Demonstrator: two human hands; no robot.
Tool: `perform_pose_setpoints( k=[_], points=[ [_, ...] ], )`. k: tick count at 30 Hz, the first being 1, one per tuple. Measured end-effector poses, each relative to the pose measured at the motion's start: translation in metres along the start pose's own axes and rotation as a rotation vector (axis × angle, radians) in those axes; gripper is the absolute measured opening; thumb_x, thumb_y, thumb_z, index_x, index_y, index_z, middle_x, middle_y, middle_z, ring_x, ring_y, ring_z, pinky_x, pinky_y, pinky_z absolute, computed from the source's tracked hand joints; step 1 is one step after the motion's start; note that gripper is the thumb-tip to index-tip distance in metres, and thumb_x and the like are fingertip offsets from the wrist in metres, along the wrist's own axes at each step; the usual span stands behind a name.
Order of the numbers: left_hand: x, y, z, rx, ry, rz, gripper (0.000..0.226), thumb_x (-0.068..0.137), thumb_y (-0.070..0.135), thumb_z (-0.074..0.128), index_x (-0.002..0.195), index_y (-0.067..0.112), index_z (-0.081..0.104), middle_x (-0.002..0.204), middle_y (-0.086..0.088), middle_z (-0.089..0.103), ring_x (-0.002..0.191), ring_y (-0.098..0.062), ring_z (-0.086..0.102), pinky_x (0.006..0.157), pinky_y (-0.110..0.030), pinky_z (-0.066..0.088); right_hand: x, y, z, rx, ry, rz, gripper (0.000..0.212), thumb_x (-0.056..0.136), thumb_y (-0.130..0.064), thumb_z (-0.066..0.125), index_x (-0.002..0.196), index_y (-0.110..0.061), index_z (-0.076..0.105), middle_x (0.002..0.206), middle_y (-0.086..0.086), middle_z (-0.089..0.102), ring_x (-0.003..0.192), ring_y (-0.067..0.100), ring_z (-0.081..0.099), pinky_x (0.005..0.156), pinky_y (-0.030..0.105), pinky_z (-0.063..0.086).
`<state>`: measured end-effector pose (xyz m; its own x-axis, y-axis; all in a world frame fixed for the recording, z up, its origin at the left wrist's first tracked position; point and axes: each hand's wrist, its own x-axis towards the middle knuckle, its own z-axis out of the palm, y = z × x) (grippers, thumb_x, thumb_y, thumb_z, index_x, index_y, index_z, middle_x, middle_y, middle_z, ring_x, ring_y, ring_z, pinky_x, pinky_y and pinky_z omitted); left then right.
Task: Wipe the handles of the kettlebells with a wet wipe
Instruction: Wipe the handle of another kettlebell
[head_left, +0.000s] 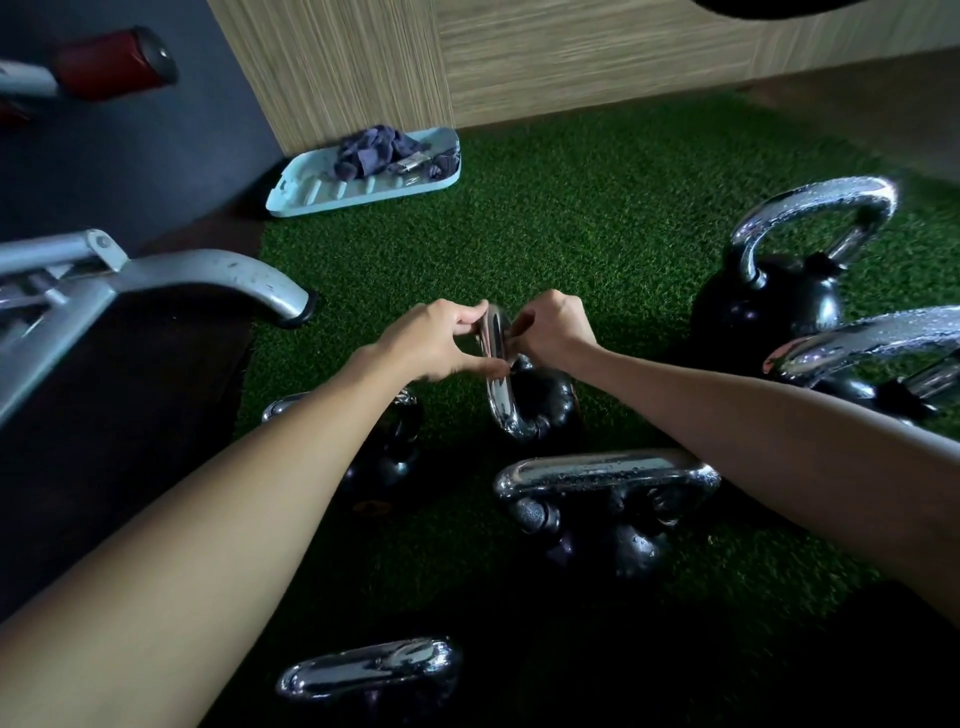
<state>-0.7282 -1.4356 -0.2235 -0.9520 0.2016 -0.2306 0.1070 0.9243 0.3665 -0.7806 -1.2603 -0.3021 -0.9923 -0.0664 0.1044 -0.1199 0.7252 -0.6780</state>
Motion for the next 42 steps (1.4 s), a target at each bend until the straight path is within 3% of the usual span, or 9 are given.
perform_pose_setpoints(
  k=[4,8,15,20,23,27,35,39,42],
  points=[
    [0.0,0.004,0.0,0.024,-0.004,-0.008,0.112,0.064,0.073,0.077,0.158,0.038,0.028,0.153,0.008,0.048,0.13,-0.021,0.058,0.1,-0.038,0.048,-0.002,0.007,-0.008,0.08,0.032,-0.03,0.01,0.077,-0.023,0.087,0.081,-0.017,0.08,0.075,-0.004,0.073,0.069,0.004,0.065,0.063,0.021,0.053],
    [0.002,0.005,-0.004,0.031,-0.021,-0.025,0.112,0.065,0.07,0.079,0.159,0.036,0.028,0.153,0.004,0.047,0.143,-0.02,0.045,0.115,-0.043,0.035,-0.006,0.017,-0.008,0.093,-0.024,-0.008,0.017,0.07,-0.025,0.091,0.081,-0.017,0.08,0.077,-0.002,0.074,0.07,0.008,0.067,0.068,0.026,0.058],
    [0.002,0.004,0.0,-0.012,-0.036,-0.029,0.112,0.067,0.069,0.078,0.16,0.037,0.023,0.156,0.003,0.043,0.146,-0.022,0.04,0.119,-0.047,0.027,0.001,0.011,-0.016,0.132,-0.002,-0.022,0.018,0.075,-0.022,0.089,0.089,-0.018,0.081,0.081,-0.005,0.073,0.074,0.007,0.067,0.068,0.022,0.056],
    [0.01,0.013,-0.001,-0.024,-0.053,-0.022,0.109,0.071,0.064,0.079,0.16,0.035,0.023,0.157,0.0,0.042,0.148,-0.021,0.037,0.121,-0.048,0.024,0.003,0.032,-0.019,0.074,-0.014,0.074,0.02,0.077,-0.026,0.088,0.091,-0.015,0.081,0.085,0.0,0.074,0.063,-0.001,0.058,0.051,0.011,0.043],
    [0.026,0.028,-0.005,0.004,-0.123,-0.02,0.107,0.072,0.061,0.079,0.16,0.034,0.024,0.158,0.0,0.041,0.148,-0.021,0.036,0.121,-0.047,0.022,0.001,0.045,-0.036,0.141,0.014,0.194,0.021,0.075,-0.021,0.09,0.092,-0.013,0.08,0.086,0.001,0.074,0.061,0.001,0.059,0.048,0.012,0.045],
    [0.054,0.063,-0.011,0.054,-0.236,0.005,0.103,0.076,0.051,0.082,0.16,0.03,0.026,0.16,-0.003,0.039,0.148,-0.021,0.038,0.121,-0.041,0.024,-0.015,0.062,-0.055,0.289,0.112,0.321,0.017,0.07,-0.019,0.093,0.075,-0.02,0.077,0.064,-0.006,0.067,0.04,-0.002,0.055,0.036,0.011,0.039],
    [0.062,0.074,-0.034,0.283,-0.375,0.04,0.119,0.064,0.055,0.089,0.16,0.039,0.02,0.159,0.005,0.04,0.149,-0.023,0.036,0.122,-0.052,0.028,-0.064,0.077,-0.078,0.328,0.212,0.354,0.021,0.066,-0.027,0.095,0.08,-0.023,0.08,0.069,-0.012,0.069,0.055,0.001,0.058,0.049,0.016,0.045],
    [0.021,0.059,-0.02,0.287,-0.203,0.068,0.126,0.059,0.069,0.085,0.161,0.036,0.018,0.157,0.008,0.044,0.133,-0.028,0.053,0.11,-0.05,0.043,-0.068,0.072,-0.087,0.334,0.221,0.327,0.021,0.067,-0.029,0.094,0.082,-0.024,0.079,0.068,-0.013,0.068,0.053,-0.001,0.057,0.044,0.011,0.042],
    [-0.009,0.045,-0.002,0.366,-0.115,0.022,0.131,0.045,0.086,0.078,0.157,0.04,0.03,0.137,-0.008,0.063,0.072,-0.018,0.071,0.066,-0.037,0.058,-0.066,0.068,-0.088,0.332,0.187,0.306,0.019,0.069,-0.027,0.094,0.078,-0.023,0.078,0.072,-0.011,0.071,0.056,0.0,0.059,0.047,0.013,0.044]
  ],
)
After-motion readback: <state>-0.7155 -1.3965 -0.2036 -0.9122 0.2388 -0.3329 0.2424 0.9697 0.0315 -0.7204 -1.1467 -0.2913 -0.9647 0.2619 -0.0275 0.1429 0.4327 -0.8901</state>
